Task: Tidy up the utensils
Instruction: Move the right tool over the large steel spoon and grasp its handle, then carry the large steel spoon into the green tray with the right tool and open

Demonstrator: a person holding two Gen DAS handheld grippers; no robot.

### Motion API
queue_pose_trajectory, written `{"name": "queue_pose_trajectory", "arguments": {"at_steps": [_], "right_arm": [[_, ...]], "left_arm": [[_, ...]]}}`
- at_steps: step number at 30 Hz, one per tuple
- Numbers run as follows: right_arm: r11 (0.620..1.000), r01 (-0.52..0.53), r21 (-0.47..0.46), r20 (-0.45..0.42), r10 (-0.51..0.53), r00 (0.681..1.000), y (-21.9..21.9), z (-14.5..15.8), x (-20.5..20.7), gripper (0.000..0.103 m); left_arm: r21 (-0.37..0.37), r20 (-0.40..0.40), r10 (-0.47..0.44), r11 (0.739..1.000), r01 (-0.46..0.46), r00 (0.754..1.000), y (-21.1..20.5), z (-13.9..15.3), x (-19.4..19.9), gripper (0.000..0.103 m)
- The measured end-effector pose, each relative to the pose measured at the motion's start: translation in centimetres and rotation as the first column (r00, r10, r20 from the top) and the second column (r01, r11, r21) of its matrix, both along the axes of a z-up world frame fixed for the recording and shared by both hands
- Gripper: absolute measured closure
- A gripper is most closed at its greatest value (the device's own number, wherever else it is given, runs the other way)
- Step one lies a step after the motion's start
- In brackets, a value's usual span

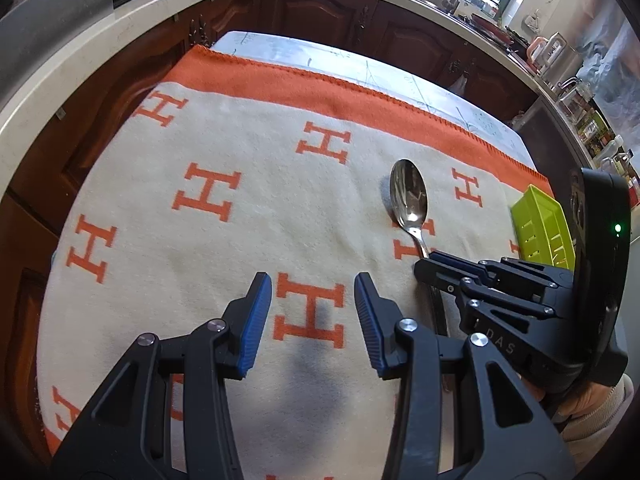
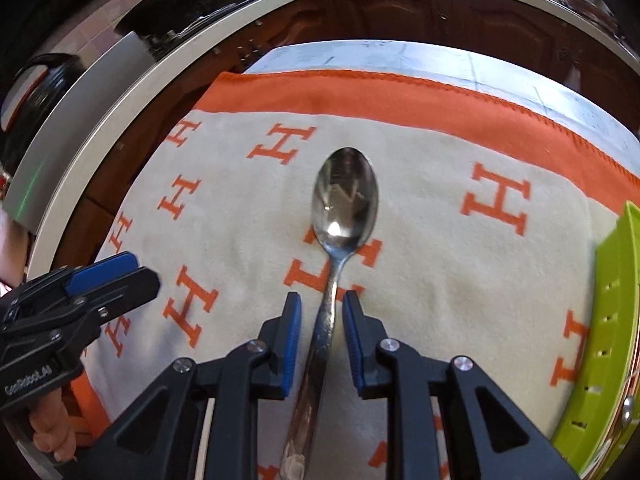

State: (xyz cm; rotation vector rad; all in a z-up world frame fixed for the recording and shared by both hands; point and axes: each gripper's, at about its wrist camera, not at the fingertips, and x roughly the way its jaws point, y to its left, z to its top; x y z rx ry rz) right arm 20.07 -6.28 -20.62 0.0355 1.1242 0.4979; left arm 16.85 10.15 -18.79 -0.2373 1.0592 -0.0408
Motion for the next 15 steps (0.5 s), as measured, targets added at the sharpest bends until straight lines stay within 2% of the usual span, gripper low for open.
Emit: {"name": "queue_pose_trajectory", "arguments": {"at_steps": [1,4,8,15], "right_arm": [[1.0,-0.009,-0.019,0.012,0.009,1.0,0.2,-0.1,-0.1,0.092],[0.998,-0.029,-0.048,0.031,0.03,0.999,0.5,0.1,-0.3,0.093],[0.991,-0.027,-0.134,0.058,0.035,0.998,1.7,0.5,-0.6,0.094],[0.932,-0.008,-0.363,0.223,0.096,0.97,3.6,0.6,-3.4,0.095]], "left_arm": [[-0.003,-0.001,0.0,1.0,0.0,1.0,0.0,0.0,0.0,0.063],[-0.002,0.001,-0.002,1.0,0.002,1.0,-0.1,0.0,0.0,0.063],[0.004,0.017,0.003,1.0,-0.003,1.0,0.2,0.4,-0.3,0.063],[-0.006,0.017,0.021,1.0,-0.021,1.0,0.7,0.4,-0.6,0.063]]}}
